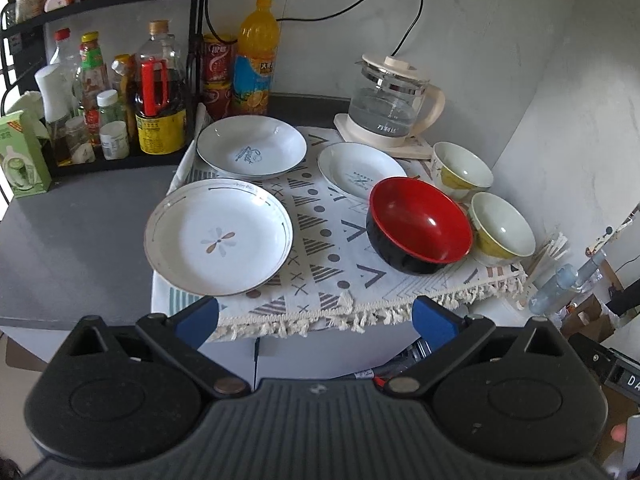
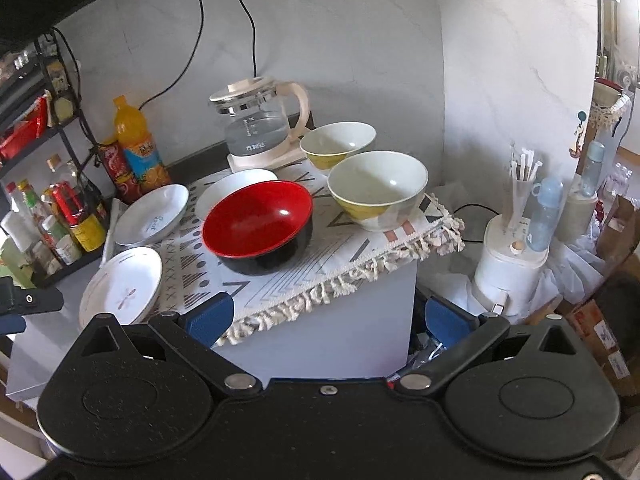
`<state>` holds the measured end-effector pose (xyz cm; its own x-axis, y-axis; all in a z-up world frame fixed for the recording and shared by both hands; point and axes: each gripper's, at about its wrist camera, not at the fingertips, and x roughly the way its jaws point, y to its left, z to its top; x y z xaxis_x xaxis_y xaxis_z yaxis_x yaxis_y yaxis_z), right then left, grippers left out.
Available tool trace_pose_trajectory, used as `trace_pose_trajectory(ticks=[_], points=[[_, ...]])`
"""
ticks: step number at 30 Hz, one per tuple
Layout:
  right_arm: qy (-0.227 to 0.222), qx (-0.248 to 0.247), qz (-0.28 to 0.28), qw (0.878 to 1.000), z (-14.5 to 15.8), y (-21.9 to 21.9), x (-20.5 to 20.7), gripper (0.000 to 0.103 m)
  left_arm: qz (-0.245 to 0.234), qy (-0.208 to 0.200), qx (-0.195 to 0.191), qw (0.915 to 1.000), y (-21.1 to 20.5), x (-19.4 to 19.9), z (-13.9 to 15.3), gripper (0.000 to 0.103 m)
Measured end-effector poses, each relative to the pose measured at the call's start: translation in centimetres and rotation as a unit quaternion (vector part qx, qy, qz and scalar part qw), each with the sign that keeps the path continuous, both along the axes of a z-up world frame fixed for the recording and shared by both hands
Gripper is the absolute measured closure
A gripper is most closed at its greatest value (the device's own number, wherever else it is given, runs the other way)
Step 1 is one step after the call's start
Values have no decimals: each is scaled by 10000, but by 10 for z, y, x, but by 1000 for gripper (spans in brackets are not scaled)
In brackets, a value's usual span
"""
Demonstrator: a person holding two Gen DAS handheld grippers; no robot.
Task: Organize plates and bowls
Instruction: 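Move the right gripper toward the rim of the large cream bowl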
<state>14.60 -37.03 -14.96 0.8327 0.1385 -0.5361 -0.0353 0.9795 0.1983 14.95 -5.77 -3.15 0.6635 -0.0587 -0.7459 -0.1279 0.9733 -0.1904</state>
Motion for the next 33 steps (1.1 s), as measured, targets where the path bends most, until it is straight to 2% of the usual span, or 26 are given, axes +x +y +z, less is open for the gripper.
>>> trace_pose_trajectory(ticks=[11, 18, 22, 27, 33], points=[[14, -107, 58, 9999, 1, -1, 73, 0, -90, 115, 120, 9998, -9, 73, -12, 3], [169, 148, 189, 9996, -2, -10, 120, 0, 28, 259, -40, 9997, -14, 125, -21, 3], [262, -37, 53, 9996, -2, -13, 143, 0, 13, 389, -122, 9992, -17, 150, -22, 4], [381, 182, -142, 9990, -1, -21, 166, 0, -95, 534, -23, 9985, -26, 178, -24, 6], [265, 170, -375, 9988, 0, -31, 181, 0, -313, 709, -152, 9969, -42, 202, -30, 9]])
